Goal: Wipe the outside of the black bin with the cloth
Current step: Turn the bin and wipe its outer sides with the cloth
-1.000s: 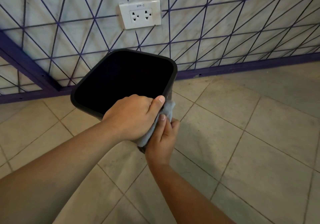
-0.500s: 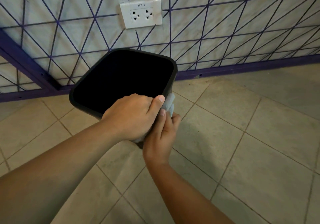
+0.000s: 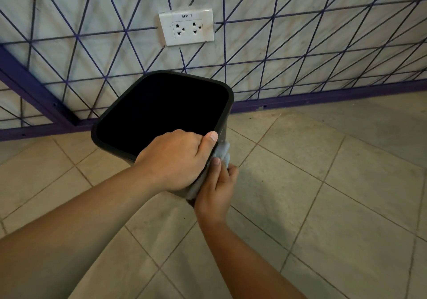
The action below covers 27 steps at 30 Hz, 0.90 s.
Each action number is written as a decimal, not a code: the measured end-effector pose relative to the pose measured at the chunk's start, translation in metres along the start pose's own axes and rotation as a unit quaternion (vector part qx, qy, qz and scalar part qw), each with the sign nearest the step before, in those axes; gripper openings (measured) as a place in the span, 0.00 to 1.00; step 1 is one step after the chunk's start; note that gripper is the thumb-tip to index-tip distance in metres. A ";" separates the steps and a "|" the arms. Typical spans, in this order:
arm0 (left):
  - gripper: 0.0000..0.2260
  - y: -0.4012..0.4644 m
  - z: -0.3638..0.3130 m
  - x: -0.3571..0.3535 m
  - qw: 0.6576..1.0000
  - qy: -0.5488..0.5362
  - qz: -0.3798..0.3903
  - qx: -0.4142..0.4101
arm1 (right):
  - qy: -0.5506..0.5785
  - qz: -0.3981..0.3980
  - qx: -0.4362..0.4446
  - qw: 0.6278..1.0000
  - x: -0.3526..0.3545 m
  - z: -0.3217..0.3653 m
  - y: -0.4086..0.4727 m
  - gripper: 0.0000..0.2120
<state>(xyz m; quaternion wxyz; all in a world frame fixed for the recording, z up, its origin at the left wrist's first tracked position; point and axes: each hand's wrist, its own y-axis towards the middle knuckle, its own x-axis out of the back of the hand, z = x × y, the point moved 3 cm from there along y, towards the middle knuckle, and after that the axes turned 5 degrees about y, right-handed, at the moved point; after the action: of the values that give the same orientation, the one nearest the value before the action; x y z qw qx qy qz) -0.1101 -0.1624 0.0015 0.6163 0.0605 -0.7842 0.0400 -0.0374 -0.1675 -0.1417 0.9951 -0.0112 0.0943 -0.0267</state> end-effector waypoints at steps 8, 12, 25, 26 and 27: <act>0.28 0.000 -0.001 0.000 1.000 0.017 -0.006 -0.006 | -0.064 0.024 -0.004 0.998 0.009 -0.021 -0.009 0.28; 0.27 0.001 0.001 0.000 1.000 0.010 -0.001 -0.002 | -0.010 -0.004 0.048 0.999 -0.003 0.006 -0.008 0.17; 0.28 0.001 0.002 -0.001 1.000 0.002 0.000 -0.007 | -0.047 -0.032 0.115 0.992 -0.010 0.004 -0.023 0.24; 0.28 0.001 0.001 -0.001 1.000 0.000 0.000 -0.008 | -0.067 -0.042 0.095 0.992 -0.006 -0.004 -0.020 0.27; 0.28 0.001 0.001 -0.001 1.000 0.000 -0.001 -0.009 | -0.084 -0.048 0.062 0.993 -0.002 -0.011 -0.015 0.31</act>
<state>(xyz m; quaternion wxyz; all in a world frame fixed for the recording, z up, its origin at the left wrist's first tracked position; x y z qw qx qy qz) -0.1111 -0.1615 0.0006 0.6172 0.0561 -0.7842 0.0325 -0.0422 -0.1827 -0.1519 0.9958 0.0441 0.0077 -0.0795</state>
